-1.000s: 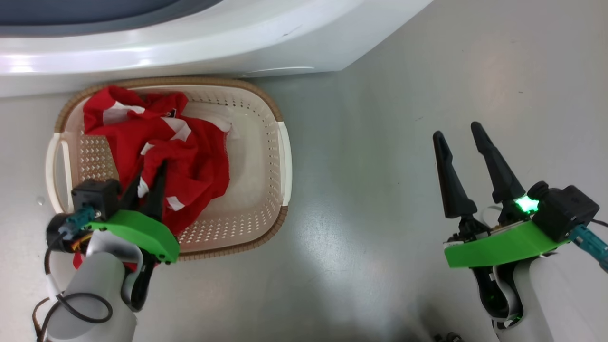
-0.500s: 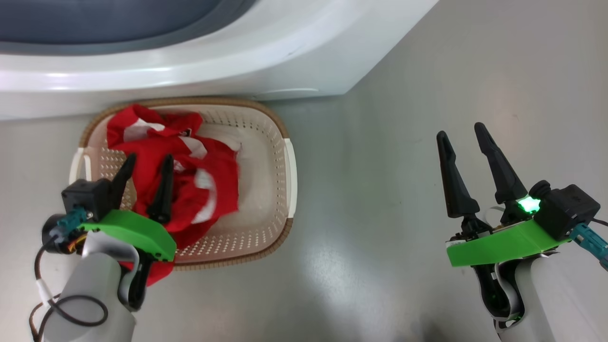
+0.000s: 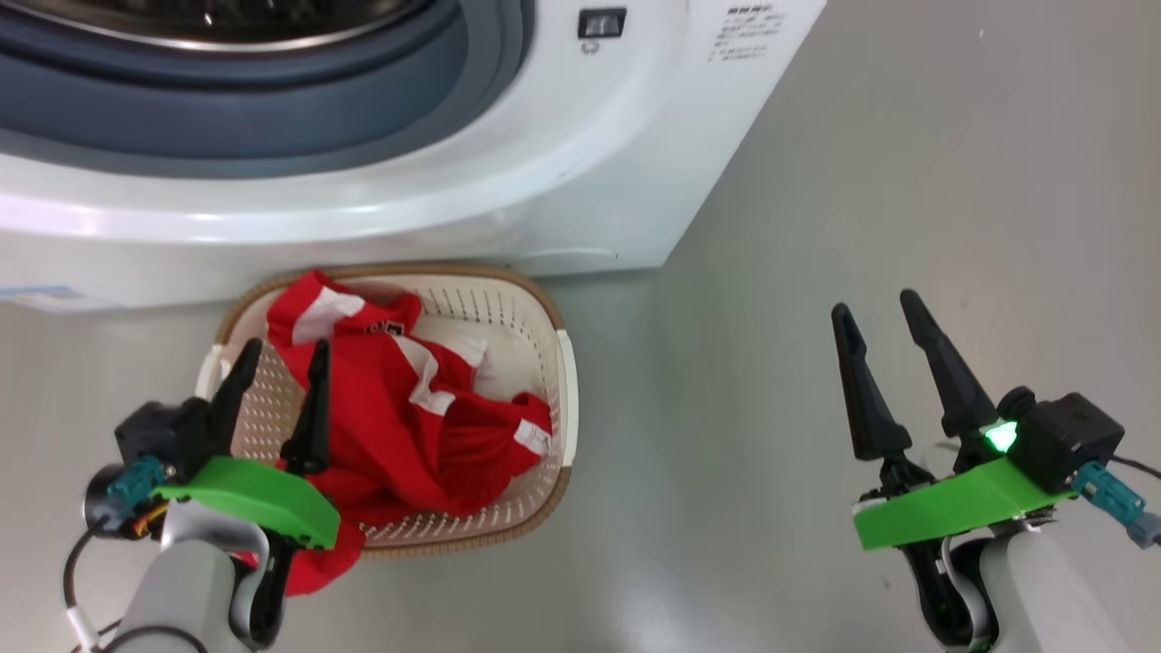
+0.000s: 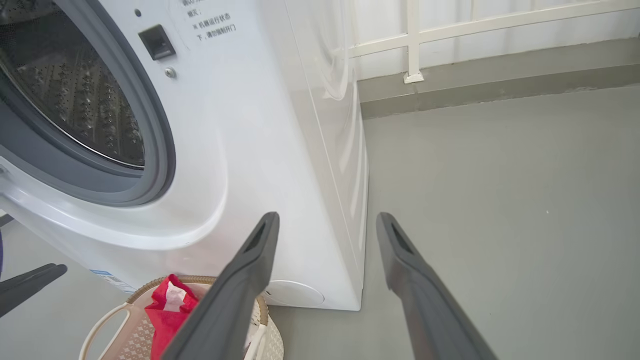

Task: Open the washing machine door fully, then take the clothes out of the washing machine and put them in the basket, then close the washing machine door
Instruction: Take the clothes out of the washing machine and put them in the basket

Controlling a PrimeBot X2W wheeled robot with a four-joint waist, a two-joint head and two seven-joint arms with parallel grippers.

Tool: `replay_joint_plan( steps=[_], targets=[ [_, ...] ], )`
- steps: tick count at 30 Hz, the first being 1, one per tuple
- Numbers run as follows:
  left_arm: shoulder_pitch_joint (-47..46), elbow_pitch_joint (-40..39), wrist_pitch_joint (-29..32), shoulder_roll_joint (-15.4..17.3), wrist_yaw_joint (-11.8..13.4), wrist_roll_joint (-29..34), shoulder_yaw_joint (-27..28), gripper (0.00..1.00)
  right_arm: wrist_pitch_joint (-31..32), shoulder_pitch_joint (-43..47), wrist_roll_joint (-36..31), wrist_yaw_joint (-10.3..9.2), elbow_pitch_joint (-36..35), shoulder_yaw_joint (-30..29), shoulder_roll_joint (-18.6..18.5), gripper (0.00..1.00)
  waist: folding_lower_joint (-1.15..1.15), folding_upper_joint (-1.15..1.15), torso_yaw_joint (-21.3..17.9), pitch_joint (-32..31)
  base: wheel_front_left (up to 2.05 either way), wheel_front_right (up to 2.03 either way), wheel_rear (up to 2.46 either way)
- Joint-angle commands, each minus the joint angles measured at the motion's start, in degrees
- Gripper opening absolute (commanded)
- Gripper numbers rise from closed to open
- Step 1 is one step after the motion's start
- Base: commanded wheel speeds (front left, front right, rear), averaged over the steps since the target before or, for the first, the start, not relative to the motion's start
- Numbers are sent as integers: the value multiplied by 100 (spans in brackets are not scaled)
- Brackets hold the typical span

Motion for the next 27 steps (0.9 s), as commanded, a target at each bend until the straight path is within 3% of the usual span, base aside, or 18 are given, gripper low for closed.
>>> replay_joint_plan(
  steps=[1, 27],
  targets=[
    [174, -175, -29, 148, -31, 80, 208, 100, -37, 158, 14, 43, -91, 128, -3, 100, 0, 0, 21, -344, 0, 0, 0],
    [1840, -1689, -29, -168, -31, 624, 946, 100, -37, 1289, -134, 43, 85, -88, -3, 100, 0, 0, 131, -1893, 0, 0, 0]
  ],
)
